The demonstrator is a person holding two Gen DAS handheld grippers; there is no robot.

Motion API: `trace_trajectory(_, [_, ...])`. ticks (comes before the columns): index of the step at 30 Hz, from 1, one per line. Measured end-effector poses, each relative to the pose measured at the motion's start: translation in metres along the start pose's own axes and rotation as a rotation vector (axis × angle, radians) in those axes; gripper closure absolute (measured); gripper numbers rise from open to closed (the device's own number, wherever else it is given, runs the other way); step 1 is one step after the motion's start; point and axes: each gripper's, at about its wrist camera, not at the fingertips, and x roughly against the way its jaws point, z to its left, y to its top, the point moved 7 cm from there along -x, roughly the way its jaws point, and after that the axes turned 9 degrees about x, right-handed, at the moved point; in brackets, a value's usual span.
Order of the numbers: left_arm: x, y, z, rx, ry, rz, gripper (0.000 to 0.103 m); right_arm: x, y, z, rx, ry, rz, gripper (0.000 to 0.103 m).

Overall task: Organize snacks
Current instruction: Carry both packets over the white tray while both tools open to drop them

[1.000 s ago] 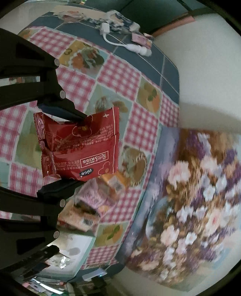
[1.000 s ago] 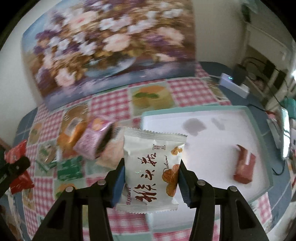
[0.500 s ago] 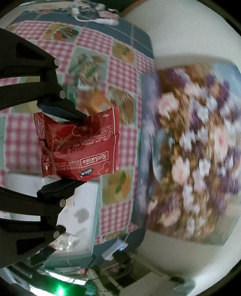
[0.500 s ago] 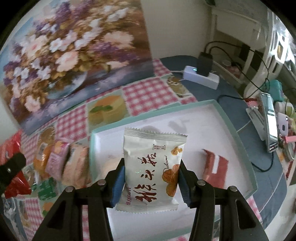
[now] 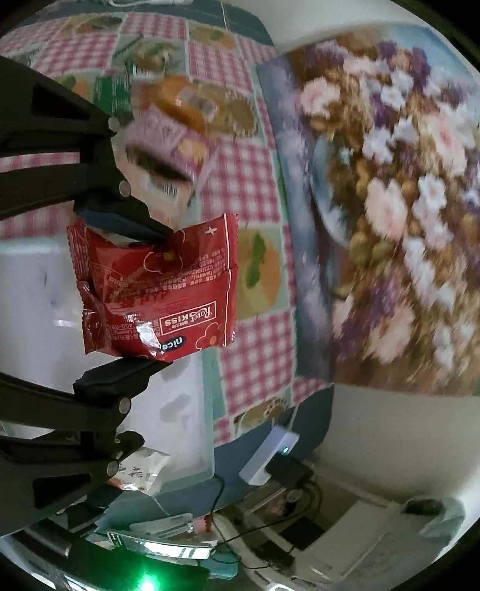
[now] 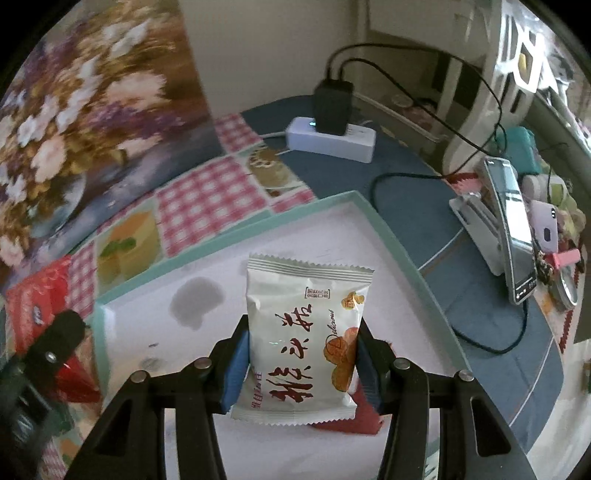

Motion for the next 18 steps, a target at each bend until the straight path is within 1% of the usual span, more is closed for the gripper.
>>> trace_trajectory(5, [-0.019, -0.007, -0.018, -0.018, -0.026, 0.024, 0.042, -0.01, 0.004, -0.019, -0.041, -0.028, 0.01, 0.048])
trace_trajectory(10, [-0.027, -0.011, -0.024, 0.007, -0.079, 0.064, 0.041, -0.017, 0.003, -0.03, -0.06, -0.039, 0.023, 0.048])
trace_trajectory(11, [-0.028, -0.012, -0.025, 0.009, -0.083, 0.07, 0.04, -0.018, 0.002, -0.03, -0.061, -0.037, 0.025, 0.048])
trace_trajectory(12, [-0.028, -0.012, -0.024, 0.013, -0.082, 0.073, 0.033, -0.018, 0.002, -0.03, -0.062, -0.034, 0.026, 0.048])
trace_trajectory(13, [-0.028, -0.012, -0.023, 0.019, -0.08, 0.074, 0.028, -0.018, 0.002, -0.029, -0.06, -0.03, 0.026, 0.048])
trace_trajectory(14, [-0.026, -0.011, -0.021, 0.026, -0.079, 0.072, 0.026, -0.018, 0.002, -0.028, -0.058, -0.027, 0.027, 0.048])
trace_trajectory(17, [-0.023, -0.009, -0.014, 0.039, -0.07, 0.073, 0.025, -0.017, 0.001, -0.026, -0.053, -0.022, 0.031, 0.048])
trace_trajectory(18, [-0.023, -0.008, -0.01, 0.045, -0.064, 0.074, 0.022, -0.017, 0.0, -0.026, -0.051, -0.021, 0.031, 0.048])
